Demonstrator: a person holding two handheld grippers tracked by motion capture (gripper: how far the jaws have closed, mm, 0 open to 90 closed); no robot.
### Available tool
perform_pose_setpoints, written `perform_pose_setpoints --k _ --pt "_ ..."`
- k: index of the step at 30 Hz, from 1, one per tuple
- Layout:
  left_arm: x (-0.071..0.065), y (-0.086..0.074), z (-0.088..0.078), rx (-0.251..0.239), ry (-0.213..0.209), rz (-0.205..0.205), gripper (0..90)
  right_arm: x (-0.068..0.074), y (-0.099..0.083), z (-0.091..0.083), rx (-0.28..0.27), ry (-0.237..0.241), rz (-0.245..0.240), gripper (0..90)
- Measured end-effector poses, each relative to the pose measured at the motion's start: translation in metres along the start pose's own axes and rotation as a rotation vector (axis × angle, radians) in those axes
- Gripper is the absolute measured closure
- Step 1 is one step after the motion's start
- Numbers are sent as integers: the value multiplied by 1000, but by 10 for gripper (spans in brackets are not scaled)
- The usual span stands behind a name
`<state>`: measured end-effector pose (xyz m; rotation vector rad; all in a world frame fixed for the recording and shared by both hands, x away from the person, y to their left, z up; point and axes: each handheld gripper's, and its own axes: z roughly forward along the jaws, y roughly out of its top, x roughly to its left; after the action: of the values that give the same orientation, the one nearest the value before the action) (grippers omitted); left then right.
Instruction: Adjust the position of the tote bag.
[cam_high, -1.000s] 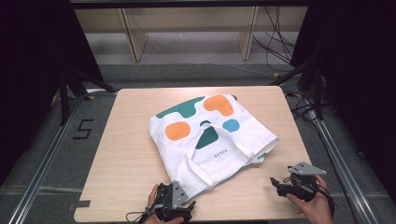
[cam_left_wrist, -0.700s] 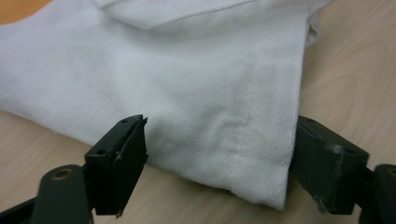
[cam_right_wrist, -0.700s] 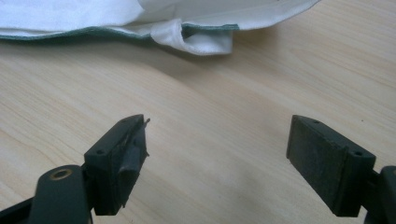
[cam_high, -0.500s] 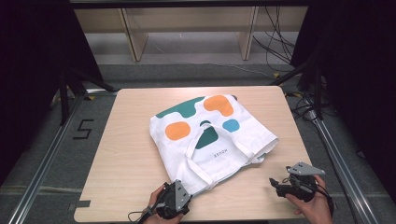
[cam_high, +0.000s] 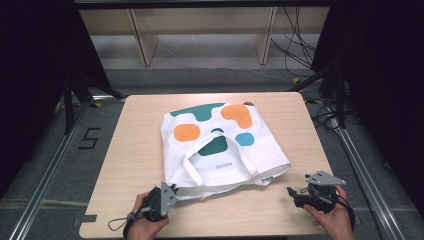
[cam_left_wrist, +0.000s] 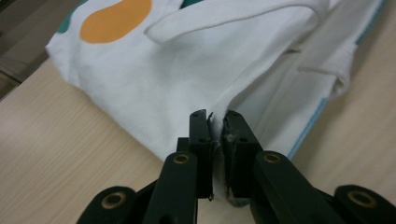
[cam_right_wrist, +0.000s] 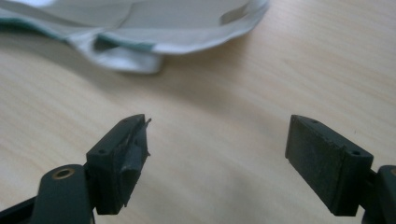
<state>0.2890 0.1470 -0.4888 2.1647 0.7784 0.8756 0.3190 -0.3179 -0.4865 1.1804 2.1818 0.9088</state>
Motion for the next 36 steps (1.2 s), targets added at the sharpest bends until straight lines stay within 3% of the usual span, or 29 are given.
perform_pose_setpoints --k 1,2,3,5,7,8,9,12,13,14,15,17,19,21,22,23,27,30,31,33,34,36 --pt "14 -6 -1 15 14 -37 826 0 3 2 -15 -10 -9 222" --pt "14 -6 -1 15 14 -37 823 0 3 2 -15 -10 -9 222" --pt "24 -12 1 16 23 -78 818 4 10 6 -27 -6 -18 221" --pt "30 -15 1 22 23 -95 810 11 16 12 -30 19 -45 221" --pt "31 -15 2 15 24 -109 807 14 19 15 -42 13 -73 221" --pt "35 -15 2 30 30 -67 797 22 27 18 -48 20 -96 232" --pt "32 -16 4 23 26 -108 785 25 31 21 -56 17 -120 244" --pt "33 -16 4 35 29 -85 760 30 39 24 -77 24 -127 262" --pt "32 -17 5 41 29 -95 743 33 47 29 -64 13 -160 330" --pt "32 -17 5 41 29 -95 733 33 47 29 -64 13 -160 330" --pt "34 -17 6 49 36 -83 719 33 50 38 -26 -21 -219 370" --pt "34 -18 7 50 23 -99 707 32 51 43 -13 -35 -224 389" --pt "35 -19 9 85 33 -82 654 28 55 53 4 -42 -242 493" --pt "37 -20 11 112 32 -72 620 28 56 55 2 -46 -262 533" --pt "38 -21 12 120 38 -76 589 28 57 59 17 -50 -291 634" --pt "40 -22 15 134 40 -68 580 27 57 61 30 -53 -327 669" --pt "40 -24 23 163 37 -43 568 25 58 62 51 -36 -358 763" --pt "37 -23 29 172 52 -8 576 26 58 60 47 -27 -378 784" --pt "38 -21 36 186 27 11 590 27 58 59 54 -26 -374 786" --pt "43 -20 37 155 -20 -22 718 28 56 57 66 -17 -372 788" --pt "44 -21 36 137 -25 -42 744 28 54 56 60 -13 -377 789" --pt "46 -21 34 113 -15 -32 796 29 50 51 56 10 -369 789"
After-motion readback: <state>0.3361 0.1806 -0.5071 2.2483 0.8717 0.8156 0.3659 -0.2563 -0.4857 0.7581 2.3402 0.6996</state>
